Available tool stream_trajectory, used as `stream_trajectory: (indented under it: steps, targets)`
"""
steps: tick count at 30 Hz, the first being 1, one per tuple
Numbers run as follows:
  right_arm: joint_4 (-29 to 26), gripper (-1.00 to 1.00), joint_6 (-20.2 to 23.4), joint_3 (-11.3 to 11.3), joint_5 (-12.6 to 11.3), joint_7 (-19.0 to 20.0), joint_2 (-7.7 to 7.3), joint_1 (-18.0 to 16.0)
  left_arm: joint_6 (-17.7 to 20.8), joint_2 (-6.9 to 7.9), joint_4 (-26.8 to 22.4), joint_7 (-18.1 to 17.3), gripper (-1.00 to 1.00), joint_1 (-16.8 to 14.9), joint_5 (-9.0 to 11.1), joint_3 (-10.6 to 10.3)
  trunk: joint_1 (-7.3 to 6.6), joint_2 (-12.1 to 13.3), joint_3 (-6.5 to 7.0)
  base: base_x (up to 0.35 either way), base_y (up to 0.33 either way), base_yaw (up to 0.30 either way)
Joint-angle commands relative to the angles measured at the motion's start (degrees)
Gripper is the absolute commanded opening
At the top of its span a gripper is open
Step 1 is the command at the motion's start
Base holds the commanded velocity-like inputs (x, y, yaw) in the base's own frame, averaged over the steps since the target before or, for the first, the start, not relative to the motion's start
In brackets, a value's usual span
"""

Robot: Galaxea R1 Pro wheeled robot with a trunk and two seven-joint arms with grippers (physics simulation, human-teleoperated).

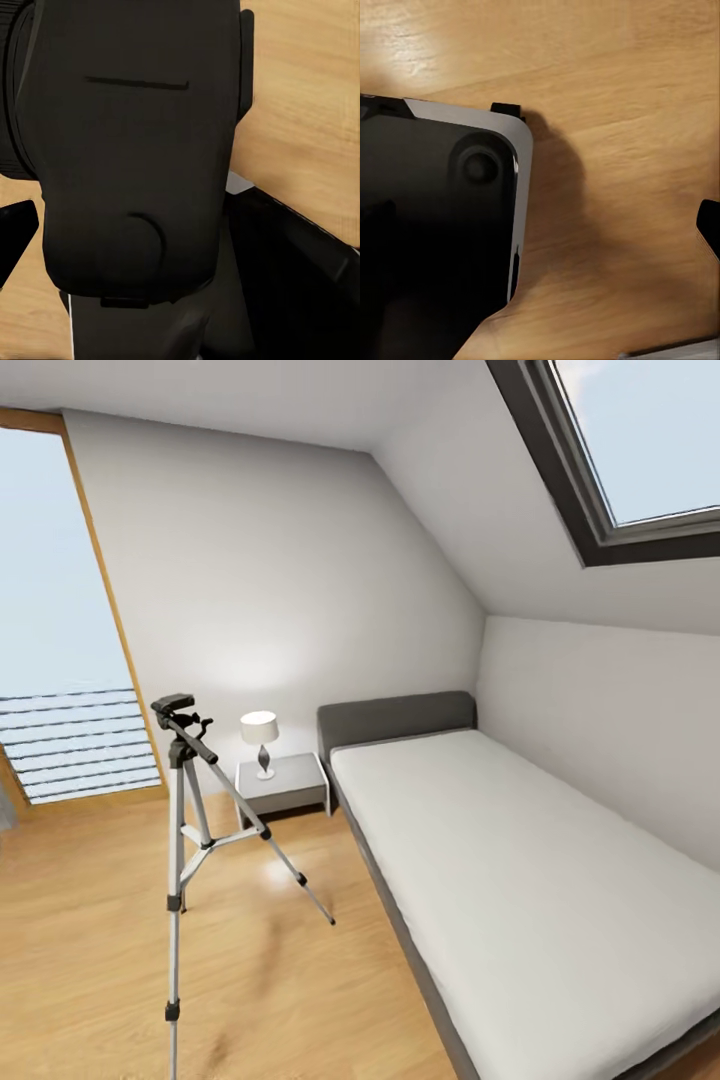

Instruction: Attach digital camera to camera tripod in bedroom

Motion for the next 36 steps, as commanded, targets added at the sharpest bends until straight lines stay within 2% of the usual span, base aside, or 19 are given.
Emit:
stream_trajectory:
  steps: [1,27,36]
  targets:
    - [0.13,1.00,-0.31,-0.49,0.48,0.14,-0.04,-0.07,-0.07,0.00,0.02,0.09,-1.00,-0.05,0.56,-0.14,0.02,-0.10,-0.11,0.000,0.000,0.288]
    - [0.13,1.00,-0.34,-0.49,0.40,0.12,-0.04,-0.07,-0.07,0.05,0.02,0.13,-1.00,-0.05,0.65,-0.14,0.02,-0.10,-0.11,0.001,0.000,0.288]
    - [0.15,1.00,-0.34,-0.49,0.40,0.12,-0.04,-0.07,-0.07,0.06,0.02,0.05,-1.00,-0.05,0.65,-0.14,0.02,-0.10,-0.11,0.097,0.000,0.288]
